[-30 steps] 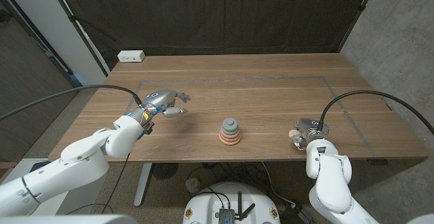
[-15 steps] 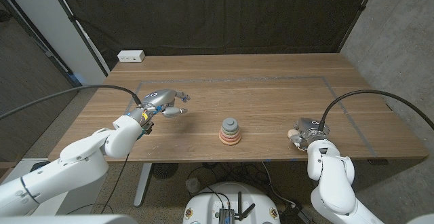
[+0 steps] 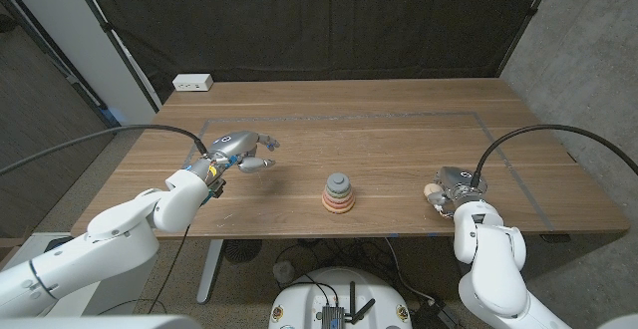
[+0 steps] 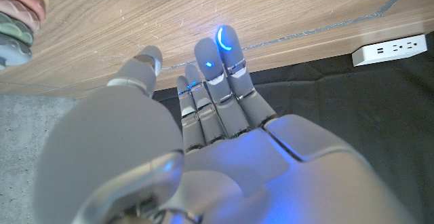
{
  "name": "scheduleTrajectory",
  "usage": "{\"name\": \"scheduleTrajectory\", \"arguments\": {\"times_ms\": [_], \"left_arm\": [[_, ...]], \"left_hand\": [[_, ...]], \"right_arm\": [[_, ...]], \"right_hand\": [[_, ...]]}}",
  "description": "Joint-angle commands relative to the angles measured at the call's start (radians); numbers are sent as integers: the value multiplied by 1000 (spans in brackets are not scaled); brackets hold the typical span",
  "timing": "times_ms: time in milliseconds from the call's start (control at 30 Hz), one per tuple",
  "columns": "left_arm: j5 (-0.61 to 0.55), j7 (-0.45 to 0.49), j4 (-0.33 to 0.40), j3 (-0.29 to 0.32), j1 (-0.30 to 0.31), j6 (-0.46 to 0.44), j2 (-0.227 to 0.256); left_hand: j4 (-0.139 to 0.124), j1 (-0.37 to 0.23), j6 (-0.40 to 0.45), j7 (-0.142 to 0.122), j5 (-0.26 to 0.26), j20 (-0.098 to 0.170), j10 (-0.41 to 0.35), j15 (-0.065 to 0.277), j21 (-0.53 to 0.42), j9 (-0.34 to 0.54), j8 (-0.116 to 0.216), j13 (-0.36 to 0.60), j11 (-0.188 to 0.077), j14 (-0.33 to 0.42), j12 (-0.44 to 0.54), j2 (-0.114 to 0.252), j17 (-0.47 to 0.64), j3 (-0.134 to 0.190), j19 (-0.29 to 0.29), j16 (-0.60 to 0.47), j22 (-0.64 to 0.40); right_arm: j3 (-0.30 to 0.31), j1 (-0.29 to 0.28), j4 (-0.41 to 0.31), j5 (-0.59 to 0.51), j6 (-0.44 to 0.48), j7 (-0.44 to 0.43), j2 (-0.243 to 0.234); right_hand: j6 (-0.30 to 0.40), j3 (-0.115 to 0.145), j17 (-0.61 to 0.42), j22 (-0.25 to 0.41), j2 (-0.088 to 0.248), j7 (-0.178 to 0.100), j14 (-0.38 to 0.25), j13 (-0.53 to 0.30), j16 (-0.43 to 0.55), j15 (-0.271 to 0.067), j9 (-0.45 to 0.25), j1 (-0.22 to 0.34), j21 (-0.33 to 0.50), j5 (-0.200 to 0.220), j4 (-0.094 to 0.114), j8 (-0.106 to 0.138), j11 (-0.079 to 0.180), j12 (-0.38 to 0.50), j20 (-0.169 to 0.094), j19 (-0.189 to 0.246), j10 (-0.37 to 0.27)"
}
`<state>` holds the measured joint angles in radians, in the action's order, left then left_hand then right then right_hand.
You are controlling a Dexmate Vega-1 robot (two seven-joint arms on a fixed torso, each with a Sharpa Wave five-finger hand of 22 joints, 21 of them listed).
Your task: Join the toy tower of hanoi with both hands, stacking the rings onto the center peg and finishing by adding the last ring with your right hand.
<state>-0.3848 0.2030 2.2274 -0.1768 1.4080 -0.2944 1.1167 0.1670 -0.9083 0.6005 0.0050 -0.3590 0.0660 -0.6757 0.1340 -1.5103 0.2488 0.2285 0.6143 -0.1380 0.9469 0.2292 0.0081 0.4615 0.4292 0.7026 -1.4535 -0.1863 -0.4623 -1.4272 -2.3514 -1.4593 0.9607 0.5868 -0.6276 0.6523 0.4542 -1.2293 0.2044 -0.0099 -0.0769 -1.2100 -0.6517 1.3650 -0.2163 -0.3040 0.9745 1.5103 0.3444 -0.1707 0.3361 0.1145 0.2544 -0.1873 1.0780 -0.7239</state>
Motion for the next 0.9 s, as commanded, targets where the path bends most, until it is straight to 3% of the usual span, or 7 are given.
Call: {"name": "scheduleTrajectory", "arguments": {"times_ms": [33, 500, 900], "left_arm": [[-1, -7, -2, -9, -11, -1, -1], [4, -4, -10, -20, -21, -2, -7], [9, 31, -9, -4, 3, -13, -19]], "left_hand": [[0, 0, 9, -1, -6, 138, -8, 86, -4, 4, -6, 2, -1, 9, -3, 7, 1, 7, 7, 3, -3], [0, 0, 11, -1, -7, 138, -10, 86, -4, 6, -7, 4, -2, 10, -4, 7, 1, 9, 7, 3, -3], [1, 0, 15, -6, -8, 139, -14, 86, -2, 7, -8, 6, -5, 4, -5, 4, 0, 12, -2, 7, -3]], "right_arm": [[28, -13, -55, -105, -45, 107, 37], [86, -57, -99, -208, -181, 125, 135], [113, -78, -132, -155, -290, 86, 158]], "right_hand": [[21, 22, -1, 2, 34, -21, -5, -4, 7, -3, -11, 21, 3, 8, 12, 3, 32, -8, -34, 11, -42], [22, 28, -1, -1, 34, -21, -2, -7, 18, -3, -7, 13, -2, 10, 14, 2, 33, -15, -34, 10, -49], [22, 34, 3, 1, 34, -21, 3, -11, 23, -3, -4, 11, -2, 11, 12, 0, 32, -21, -34, 14, -55]]}}
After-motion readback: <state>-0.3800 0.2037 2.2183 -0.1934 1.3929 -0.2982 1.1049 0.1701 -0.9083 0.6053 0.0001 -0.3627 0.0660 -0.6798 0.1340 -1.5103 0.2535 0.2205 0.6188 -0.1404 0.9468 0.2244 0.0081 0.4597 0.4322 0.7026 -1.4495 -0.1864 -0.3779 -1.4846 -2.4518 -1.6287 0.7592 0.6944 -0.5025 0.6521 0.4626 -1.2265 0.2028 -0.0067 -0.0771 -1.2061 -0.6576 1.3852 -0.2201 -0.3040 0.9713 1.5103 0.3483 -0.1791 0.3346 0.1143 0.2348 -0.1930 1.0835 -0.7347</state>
